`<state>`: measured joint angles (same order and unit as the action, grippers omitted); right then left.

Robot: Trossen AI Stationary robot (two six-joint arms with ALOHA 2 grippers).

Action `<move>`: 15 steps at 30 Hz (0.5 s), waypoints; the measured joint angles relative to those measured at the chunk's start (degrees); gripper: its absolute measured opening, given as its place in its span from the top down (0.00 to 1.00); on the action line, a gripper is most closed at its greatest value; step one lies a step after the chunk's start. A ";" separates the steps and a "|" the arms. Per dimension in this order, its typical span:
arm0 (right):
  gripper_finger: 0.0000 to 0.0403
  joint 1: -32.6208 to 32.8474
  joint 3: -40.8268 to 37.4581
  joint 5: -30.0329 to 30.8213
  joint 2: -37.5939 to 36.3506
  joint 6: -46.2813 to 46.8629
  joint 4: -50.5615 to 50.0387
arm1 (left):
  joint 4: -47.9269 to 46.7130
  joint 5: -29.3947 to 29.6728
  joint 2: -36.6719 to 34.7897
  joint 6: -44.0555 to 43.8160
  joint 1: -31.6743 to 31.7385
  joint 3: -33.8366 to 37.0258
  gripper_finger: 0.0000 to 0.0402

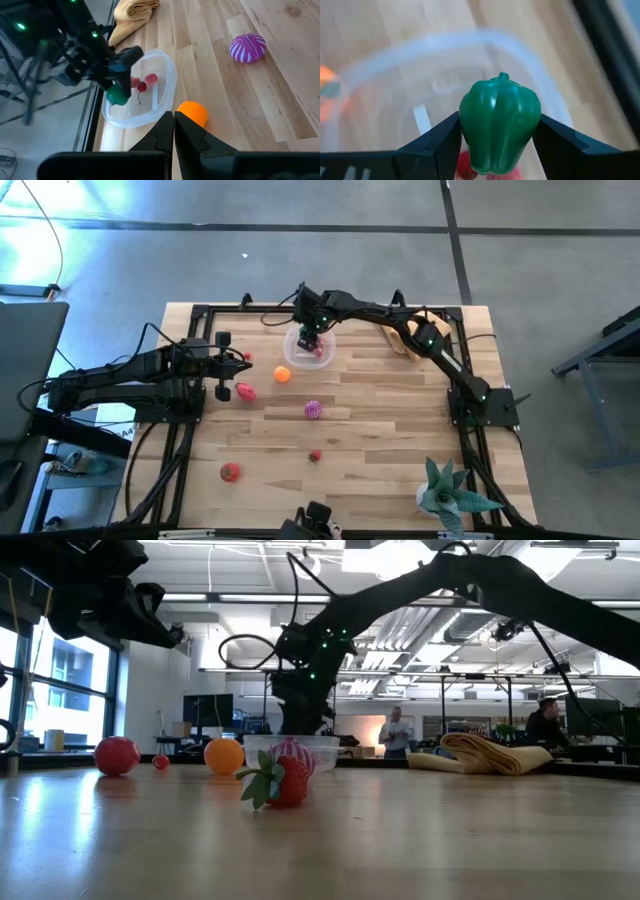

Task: Pick and placing Produce into tupperware
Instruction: Put the green bell pepper into the transparent bin

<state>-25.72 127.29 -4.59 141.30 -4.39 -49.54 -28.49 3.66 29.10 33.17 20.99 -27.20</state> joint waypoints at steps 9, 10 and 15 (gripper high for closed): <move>0.48 1.05 -0.03 2.41 -0.08 -0.62 -3.21 | 0.00 0.00 0.00 0.00 0.00 0.00 0.99; 0.48 0.95 -0.03 2.39 -0.08 -0.77 -3.75 | 0.00 0.02 0.00 0.00 -0.02 0.00 0.99; 0.48 0.79 -0.05 2.41 -0.08 -2.14 -5.16 | 0.00 0.02 0.00 0.00 -0.01 0.00 0.99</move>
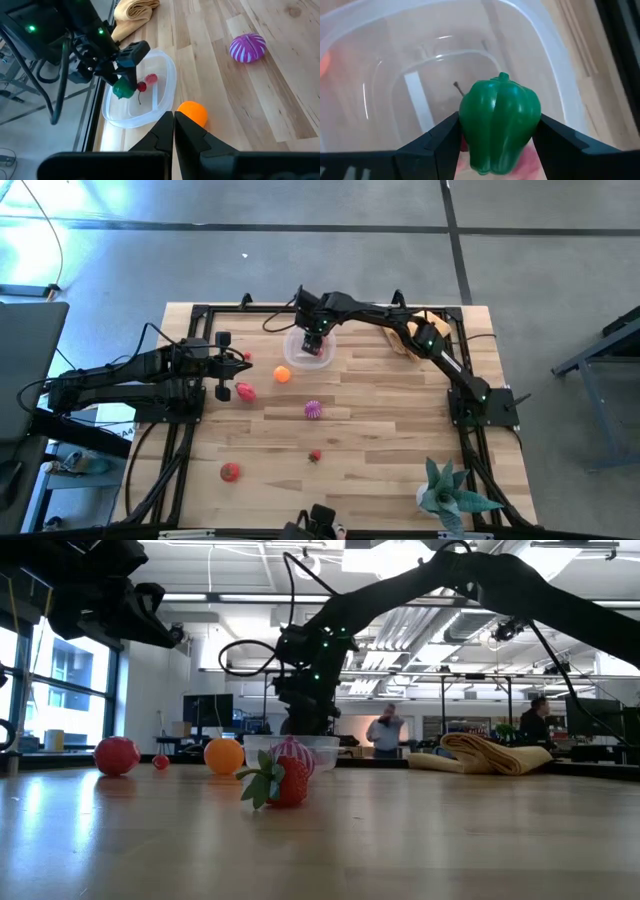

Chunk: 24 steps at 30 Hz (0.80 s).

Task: Pick and placing Produce into tupperware
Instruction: Put the green bell pepper into the transparent bin

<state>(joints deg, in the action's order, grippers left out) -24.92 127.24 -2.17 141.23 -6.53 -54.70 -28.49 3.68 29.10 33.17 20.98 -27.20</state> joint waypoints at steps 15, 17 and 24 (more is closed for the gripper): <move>0.48 -0.16 -0.02 0.76 0.94 -0.87 -0.01 | 0.00 -0.02 0.01 0.00 0.02 0.00 0.99; 0.48 -0.16 -0.02 0.76 0.94 -0.87 0.05 | 0.00 -0.02 0.00 0.00 0.02 0.00 0.99; 0.42 -0.18 -0.02 0.72 0.94 -1.23 0.43 | 0.00 -0.01 0.00 0.00 0.02 0.00 0.99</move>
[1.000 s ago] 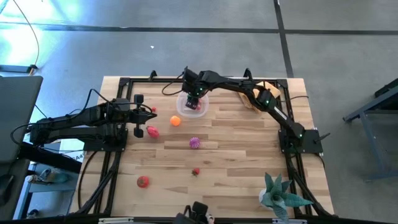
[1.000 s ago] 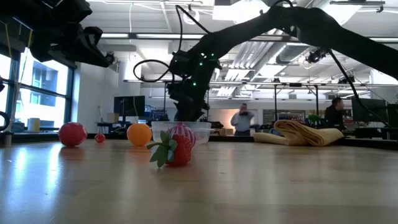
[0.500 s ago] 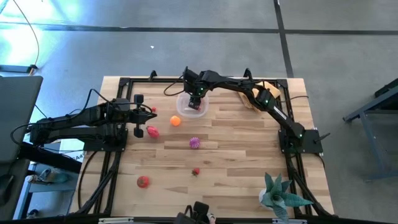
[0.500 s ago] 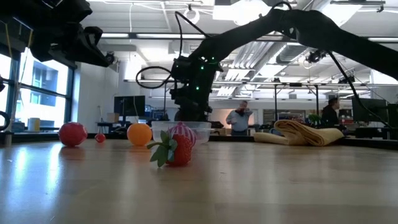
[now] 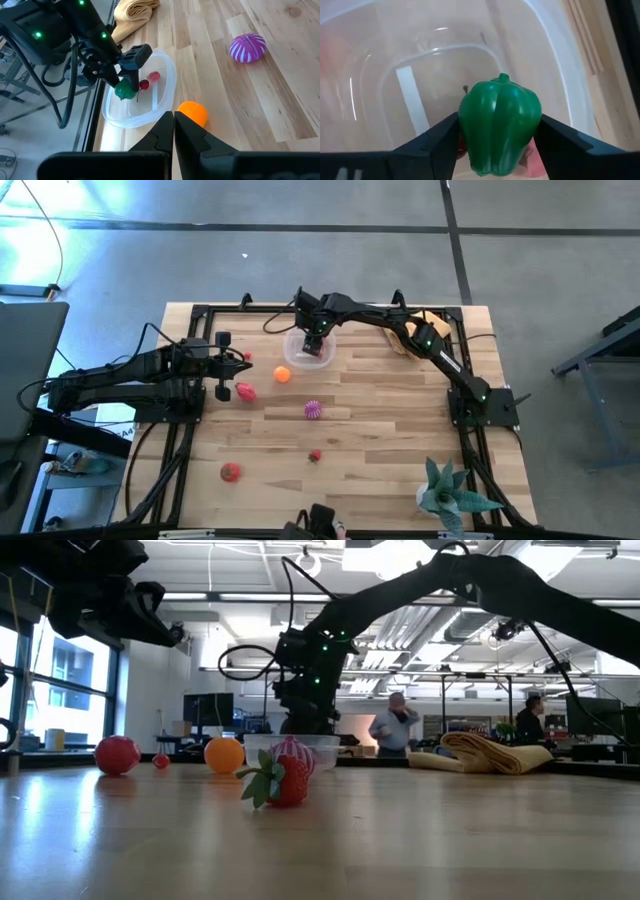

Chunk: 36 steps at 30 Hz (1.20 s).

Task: Pick and placing Produce into tupperware
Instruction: Put the green bell pepper into the transparent bin, then put the white and purple onion into the transparent bin

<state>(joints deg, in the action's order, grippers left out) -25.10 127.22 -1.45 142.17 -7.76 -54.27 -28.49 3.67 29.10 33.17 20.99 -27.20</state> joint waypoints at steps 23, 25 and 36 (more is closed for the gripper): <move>0.33 3.83 6.54 7.10 -6.39 0.26 -9.48 | 0.00 0.01 0.00 0.00 0.00 0.00 0.99; 0.33 5.23 5.16 8.34 -9.30 1.89 -10.52 | 0.00 -0.01 0.02 0.00 -0.02 0.00 0.99; 0.33 16.73 -2.88 17.86 -17.53 10.85 -17.28 | 0.00 -0.01 0.02 0.00 0.00 0.00 0.99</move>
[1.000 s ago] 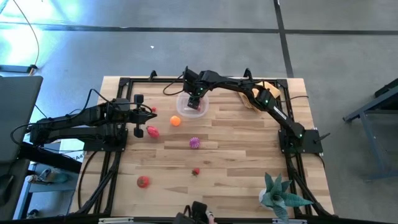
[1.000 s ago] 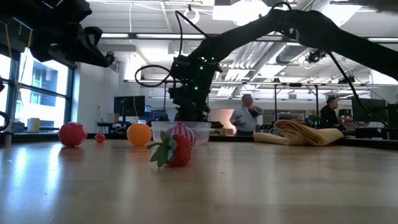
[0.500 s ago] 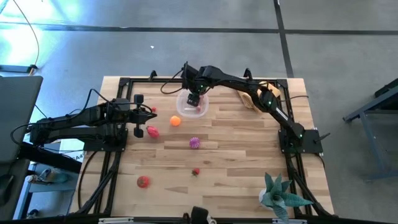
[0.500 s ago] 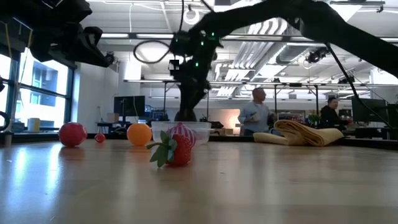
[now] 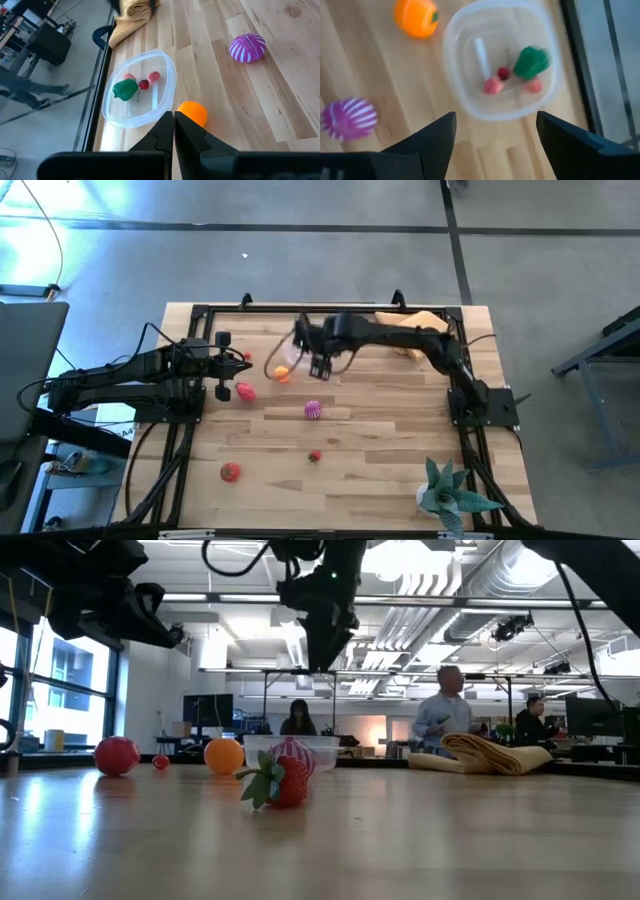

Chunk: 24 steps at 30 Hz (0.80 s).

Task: Pick and placing Produce into tupperware
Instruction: Put the white and purple onion into the transparent bin

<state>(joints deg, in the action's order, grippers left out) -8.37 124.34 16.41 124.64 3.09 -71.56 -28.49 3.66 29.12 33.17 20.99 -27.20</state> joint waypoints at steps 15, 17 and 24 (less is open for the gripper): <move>0.33 14.49 -45.89 5.90 -15.60 11.22 38.31 | 0.00 0.02 0.01 0.00 0.00 0.00 0.99; 0.33 15.56 -50.77 5.87 -18.21 13.91 41.31 | 0.00 0.02 -0.02 0.00 0.00 0.00 0.99; 0.33 20.61 -64.09 3.46 -25.34 12.20 57.04 | 0.00 0.00 0.01 0.00 0.00 0.00 0.99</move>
<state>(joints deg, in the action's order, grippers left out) 12.23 60.24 19.87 99.30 15.28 -14.51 -28.49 3.66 29.12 33.17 20.99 -27.20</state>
